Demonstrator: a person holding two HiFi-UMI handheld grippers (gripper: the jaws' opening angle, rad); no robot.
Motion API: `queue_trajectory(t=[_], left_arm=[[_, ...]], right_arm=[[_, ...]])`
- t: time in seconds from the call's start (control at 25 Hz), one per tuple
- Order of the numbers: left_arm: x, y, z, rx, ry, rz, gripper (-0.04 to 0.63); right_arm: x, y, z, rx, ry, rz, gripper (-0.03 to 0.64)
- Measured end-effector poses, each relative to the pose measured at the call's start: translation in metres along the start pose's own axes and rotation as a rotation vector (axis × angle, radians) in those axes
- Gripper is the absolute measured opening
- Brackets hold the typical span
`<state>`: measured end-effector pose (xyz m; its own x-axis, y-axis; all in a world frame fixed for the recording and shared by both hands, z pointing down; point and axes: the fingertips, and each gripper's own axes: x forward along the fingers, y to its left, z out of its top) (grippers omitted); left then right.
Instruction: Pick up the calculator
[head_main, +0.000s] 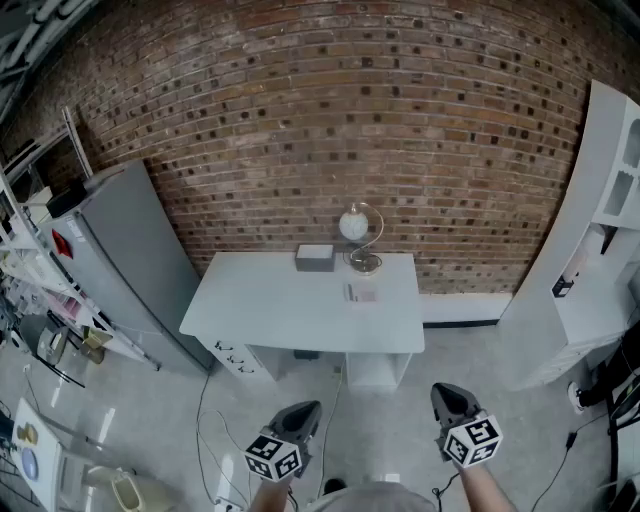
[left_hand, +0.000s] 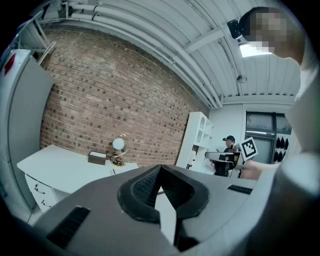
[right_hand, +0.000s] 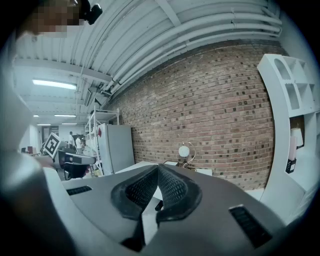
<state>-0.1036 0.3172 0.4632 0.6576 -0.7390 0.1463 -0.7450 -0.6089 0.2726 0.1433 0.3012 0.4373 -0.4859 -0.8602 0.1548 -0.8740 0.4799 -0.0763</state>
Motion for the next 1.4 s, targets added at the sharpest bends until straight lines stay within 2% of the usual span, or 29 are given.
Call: queue_trajectory(t=[1.08,1.16,1.24,1.4], left_arm=[[-0.018,0.018,-0.009,-0.012,0.015,-0.015,0.016],[-0.02,0.024,-0.009,-0.018,0.014,-0.012,0.062],[-0.023,0.029,-0.009,-0.024,0.011,-0.01,0.07],[-0.028,0.04,-0.009,-0.032,0.008,-0.014,0.128]], right_arm=[[0.011,0.033,-0.005,0.012,0.007,-0.011,0.011],[0.013,0.037,-0.006,0.015,0.007,-0.015,0.011],[0.015,0.04,-0.007,0.017,0.008,-0.018,0.011],[0.02,0.048,-0.009,0.024,0.01,-0.029,0.011]])
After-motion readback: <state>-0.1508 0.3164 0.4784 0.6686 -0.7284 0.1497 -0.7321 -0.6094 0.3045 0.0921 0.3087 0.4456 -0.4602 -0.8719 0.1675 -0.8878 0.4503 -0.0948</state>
